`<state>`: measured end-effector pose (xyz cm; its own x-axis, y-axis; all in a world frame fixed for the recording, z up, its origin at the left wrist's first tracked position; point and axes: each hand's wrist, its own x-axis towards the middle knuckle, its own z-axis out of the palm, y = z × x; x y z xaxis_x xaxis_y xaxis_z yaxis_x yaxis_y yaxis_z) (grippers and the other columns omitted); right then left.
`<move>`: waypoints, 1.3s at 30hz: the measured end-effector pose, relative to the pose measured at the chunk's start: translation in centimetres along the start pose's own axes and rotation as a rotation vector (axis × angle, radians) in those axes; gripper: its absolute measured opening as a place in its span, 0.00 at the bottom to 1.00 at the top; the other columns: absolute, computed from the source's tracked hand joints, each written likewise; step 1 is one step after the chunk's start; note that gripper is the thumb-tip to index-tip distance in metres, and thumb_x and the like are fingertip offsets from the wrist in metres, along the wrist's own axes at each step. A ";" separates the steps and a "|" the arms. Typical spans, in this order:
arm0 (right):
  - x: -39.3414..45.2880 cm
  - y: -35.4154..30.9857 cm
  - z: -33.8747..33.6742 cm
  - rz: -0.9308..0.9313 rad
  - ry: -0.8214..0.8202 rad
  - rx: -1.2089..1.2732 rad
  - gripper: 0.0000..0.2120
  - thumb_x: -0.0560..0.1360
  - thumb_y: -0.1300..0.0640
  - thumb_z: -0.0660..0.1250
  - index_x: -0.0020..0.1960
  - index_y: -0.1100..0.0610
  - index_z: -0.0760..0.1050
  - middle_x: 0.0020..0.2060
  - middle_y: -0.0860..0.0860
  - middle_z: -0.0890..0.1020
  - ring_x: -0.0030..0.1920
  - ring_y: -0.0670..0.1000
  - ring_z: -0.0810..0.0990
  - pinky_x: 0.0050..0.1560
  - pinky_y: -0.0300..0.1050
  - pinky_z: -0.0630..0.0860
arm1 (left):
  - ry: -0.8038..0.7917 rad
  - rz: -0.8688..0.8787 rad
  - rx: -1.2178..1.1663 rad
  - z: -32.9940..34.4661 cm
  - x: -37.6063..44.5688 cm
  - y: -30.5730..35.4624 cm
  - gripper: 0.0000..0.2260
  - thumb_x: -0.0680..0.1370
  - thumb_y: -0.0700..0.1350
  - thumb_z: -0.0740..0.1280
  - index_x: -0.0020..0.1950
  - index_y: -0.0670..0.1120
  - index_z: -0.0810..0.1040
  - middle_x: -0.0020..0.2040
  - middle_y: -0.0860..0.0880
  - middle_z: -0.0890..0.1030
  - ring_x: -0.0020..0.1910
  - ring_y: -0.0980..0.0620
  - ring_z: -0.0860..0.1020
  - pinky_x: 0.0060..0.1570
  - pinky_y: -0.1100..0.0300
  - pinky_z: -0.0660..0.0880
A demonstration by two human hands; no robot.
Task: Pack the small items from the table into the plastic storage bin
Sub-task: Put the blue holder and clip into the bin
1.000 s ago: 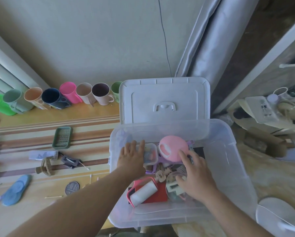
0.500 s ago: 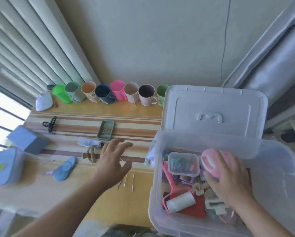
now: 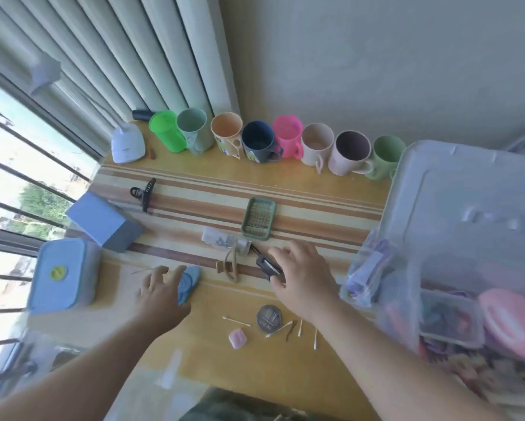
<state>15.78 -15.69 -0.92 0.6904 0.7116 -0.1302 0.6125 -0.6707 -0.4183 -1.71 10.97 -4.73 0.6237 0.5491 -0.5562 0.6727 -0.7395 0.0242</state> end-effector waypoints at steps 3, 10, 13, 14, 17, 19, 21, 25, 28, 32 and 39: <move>2.1 -0.2 4.0 0.145 -0.218 -0.071 0.24 0.78 0.43 0.66 0.72 0.47 0.68 0.64 0.50 0.75 0.62 0.59 0.73 0.54 0.53 0.76 | -0.026 0.012 0.010 0.7 0.6 -2.8 0.43 0.69 0.61 0.71 0.79 0.60 0.54 0.75 0.47 0.63 0.72 0.41 0.65 0.66 0.47 0.69; 2.9 -0.2 7.9 0.328 -0.314 -0.159 0.22 0.78 0.32 0.61 0.63 0.47 0.71 0.60 0.47 0.78 0.60 0.56 0.72 0.51 0.52 0.77 | -0.039 0.046 -0.044 2.1 2.0 -3.8 0.40 0.70 0.67 0.68 0.77 0.60 0.56 0.67 0.48 0.66 0.65 0.43 0.68 0.61 0.49 0.73; 2.5 -0.3 8.1 0.329 -0.326 -0.160 0.21 0.77 0.33 0.62 0.63 0.46 0.73 0.60 0.45 0.77 0.60 0.56 0.72 0.50 0.52 0.77 | 0.042 0.077 -0.012 2.1 2.7 -3.2 0.35 0.70 0.67 0.68 0.74 0.57 0.64 0.63 0.48 0.71 0.62 0.43 0.72 0.60 0.49 0.72; 2.2 -0.3 8.0 0.335 -0.329 -0.147 0.20 0.77 0.34 0.63 0.62 0.46 0.73 0.59 0.45 0.77 0.60 0.55 0.72 0.50 0.52 0.77 | 0.054 0.094 0.012 2.1 2.9 -3.0 0.34 0.71 0.66 0.68 0.73 0.57 0.65 0.63 0.48 0.72 0.62 0.43 0.72 0.61 0.49 0.71; 1.2 0.1 7.2 0.380 -0.283 -0.059 0.17 0.77 0.37 0.65 0.59 0.46 0.74 0.55 0.45 0.77 0.56 0.53 0.74 0.50 0.51 0.78 | 0.041 0.115 0.038 1.3 3.4 -2.5 0.32 0.69 0.65 0.69 0.71 0.57 0.69 0.62 0.50 0.74 0.62 0.46 0.74 0.60 0.51 0.70; 0.3 0.4 6.2 0.428 -0.233 0.032 0.16 0.76 0.38 0.67 0.59 0.45 0.73 0.54 0.44 0.76 0.53 0.52 0.76 0.48 0.51 0.79 | 0.031 0.097 -0.012 0.6 3.5 -2.4 0.32 0.65 0.63 0.69 0.68 0.56 0.72 0.58 0.50 0.76 0.59 0.46 0.75 0.57 0.52 0.71; -0.6 0.8 5.2 0.456 -0.193 0.108 0.16 0.76 0.40 0.68 0.61 0.43 0.73 0.55 0.44 0.74 0.50 0.51 0.78 0.43 0.50 0.79 | 0.044 0.086 -0.065 -0.3 3.3 -2.3 0.33 0.64 0.62 0.70 0.67 0.54 0.73 0.57 0.49 0.76 0.57 0.45 0.75 0.55 0.52 0.73; -2.2 1.8 2.8 0.462 -0.099 0.176 0.16 0.75 0.42 0.70 0.61 0.45 0.74 0.56 0.44 0.75 0.51 0.51 0.80 0.46 0.51 0.80 | 0.112 0.072 -0.117 -2.3 2.2 -1.3 0.34 0.65 0.61 0.71 0.69 0.55 0.71 0.60 0.48 0.75 0.59 0.44 0.74 0.55 0.50 0.73; -3.2 2.4 0.4 0.459 -0.017 0.210 0.16 0.75 0.44 0.72 0.60 0.47 0.76 0.54 0.44 0.75 0.52 0.51 0.78 0.48 0.49 0.78 | 0.171 0.134 -0.133 -3.9 0.3 0.8 0.34 0.64 0.60 0.71 0.70 0.57 0.71 0.61 0.50 0.75 0.61 0.45 0.73 0.54 0.50 0.74; -5.7 2.9 -4.4 0.351 0.113 0.298 0.17 0.73 0.46 0.74 0.60 0.48 0.78 0.51 0.43 0.75 0.54 0.48 0.77 0.49 0.44 0.74 | 0.250 0.291 -0.179 -5.5 -3.2 5.9 0.32 0.65 0.56 0.74 0.69 0.56 0.73 0.60 0.51 0.74 0.60 0.44 0.71 0.54 0.50 0.71; -16.6 9.8 -13.0 0.273 0.379 0.249 0.17 0.69 0.41 0.72 0.53 0.50 0.80 0.42 0.43 0.73 0.45 0.51 0.75 0.44 0.46 0.70 | 0.311 0.627 -0.276 -6.5 -11.2 19.8 0.32 0.67 0.56 0.77 0.69 0.58 0.72 0.59 0.56 0.71 0.58 0.51 0.73 0.51 0.52 0.75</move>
<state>15.36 -36.81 8.85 0.9309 0.3619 0.0505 0.3129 -0.7180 -0.6217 7.18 -7.29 7.35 0.9789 0.1716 -0.1108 0.2040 -0.8480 0.4892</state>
